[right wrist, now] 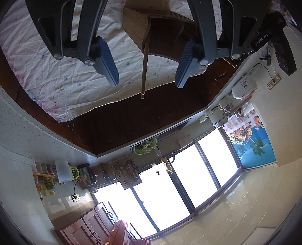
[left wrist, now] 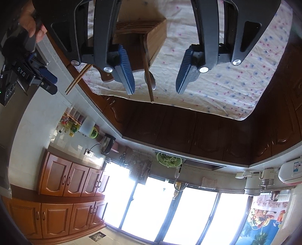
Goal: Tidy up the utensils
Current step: 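Open the left tool over the holder while the right tool releases its chopstick, then withdraw both open tools from the holder toward the remaining utensils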
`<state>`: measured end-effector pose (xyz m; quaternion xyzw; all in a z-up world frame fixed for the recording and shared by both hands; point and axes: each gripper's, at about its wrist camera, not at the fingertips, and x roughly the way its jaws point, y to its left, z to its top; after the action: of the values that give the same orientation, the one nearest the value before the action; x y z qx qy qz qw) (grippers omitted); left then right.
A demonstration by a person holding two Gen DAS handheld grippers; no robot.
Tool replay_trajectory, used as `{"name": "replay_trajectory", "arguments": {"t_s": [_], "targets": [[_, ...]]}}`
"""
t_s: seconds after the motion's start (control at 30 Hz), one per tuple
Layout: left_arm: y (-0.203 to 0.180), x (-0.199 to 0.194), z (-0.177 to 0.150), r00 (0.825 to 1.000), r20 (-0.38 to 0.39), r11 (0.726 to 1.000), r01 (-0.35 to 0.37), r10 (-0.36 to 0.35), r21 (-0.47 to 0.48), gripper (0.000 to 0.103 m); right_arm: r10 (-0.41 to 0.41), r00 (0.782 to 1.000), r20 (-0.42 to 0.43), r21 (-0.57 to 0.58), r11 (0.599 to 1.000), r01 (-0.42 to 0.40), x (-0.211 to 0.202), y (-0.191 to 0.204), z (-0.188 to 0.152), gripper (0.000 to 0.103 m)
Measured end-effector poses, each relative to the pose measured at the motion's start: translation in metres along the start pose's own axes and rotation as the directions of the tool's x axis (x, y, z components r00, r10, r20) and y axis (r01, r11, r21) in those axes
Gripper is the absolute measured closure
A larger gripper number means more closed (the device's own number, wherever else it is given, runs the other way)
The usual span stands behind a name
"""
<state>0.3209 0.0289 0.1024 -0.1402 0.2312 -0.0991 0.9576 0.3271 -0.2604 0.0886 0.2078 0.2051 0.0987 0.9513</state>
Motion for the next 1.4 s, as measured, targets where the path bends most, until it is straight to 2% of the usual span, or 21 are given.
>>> {"name": "replay_trajectory", "arguments": {"t_s": [0.03, 0.1, 0.2, 0.3, 0.53, 0.77, 1.0, 1.4], "targets": [[0.001, -0.003, -0.001, 1.0, 0.0, 1.0, -0.006, 0.006, -0.002, 0.049, 0.002, 1.0, 0.008, 0.002, 1.0, -0.002, -0.004, 0.0, 0.0, 0.027], [0.003, -0.007, -0.005, 1.0, -0.006, 1.0, -0.018, 0.018, -0.012, 0.032, 0.013, 1.0, 0.017, 0.005, 1.0, -0.013, -0.01, 0.001, 0.001, 0.017], [0.005, -0.016, -0.011, 0.999, -0.013, 0.999, -0.033, 0.033, -0.013, 0.023, 0.014, 0.999, 0.03, -0.002, 1.0, -0.014, -0.02, 0.004, -0.002, 0.011], [0.005, -0.025, -0.02, 0.999, -0.022, 0.999, -0.039, 0.039, -0.012, 0.019, 0.02, 0.999, 0.033, 0.0, 1.0, -0.02, -0.032, 0.005, -0.007, 0.006], [0.005, -0.052, -0.05, 0.997, -0.067, 0.999, -0.04, 0.04, 0.003, 0.015, 0.046, 0.999, -0.013, 0.003, 0.999, -0.046, -0.06, 0.002, -0.037, 0.003], [-0.001, -0.08, -0.085, 0.994, -0.113, 1.0, -0.011, 0.011, 0.001, 0.014, 0.004, 0.998, -0.06, -0.026, 1.0, -0.006, -0.095, -0.002, -0.074, 0.003], [-0.006, -0.103, -0.111, 0.991, -0.133, 1.0, 0.004, -0.003, 0.005, 0.014, -0.023, 0.999, -0.047, -0.021, 1.0, 0.022, -0.132, -0.01, -0.1, 0.003], [-0.012, -0.132, -0.151, 0.986, -0.162, 0.999, 0.035, -0.03, 0.026, 0.014, -0.061, 0.995, -0.078, -0.01, 0.998, 0.061, -0.165, -0.02, -0.142, 0.003]]}}
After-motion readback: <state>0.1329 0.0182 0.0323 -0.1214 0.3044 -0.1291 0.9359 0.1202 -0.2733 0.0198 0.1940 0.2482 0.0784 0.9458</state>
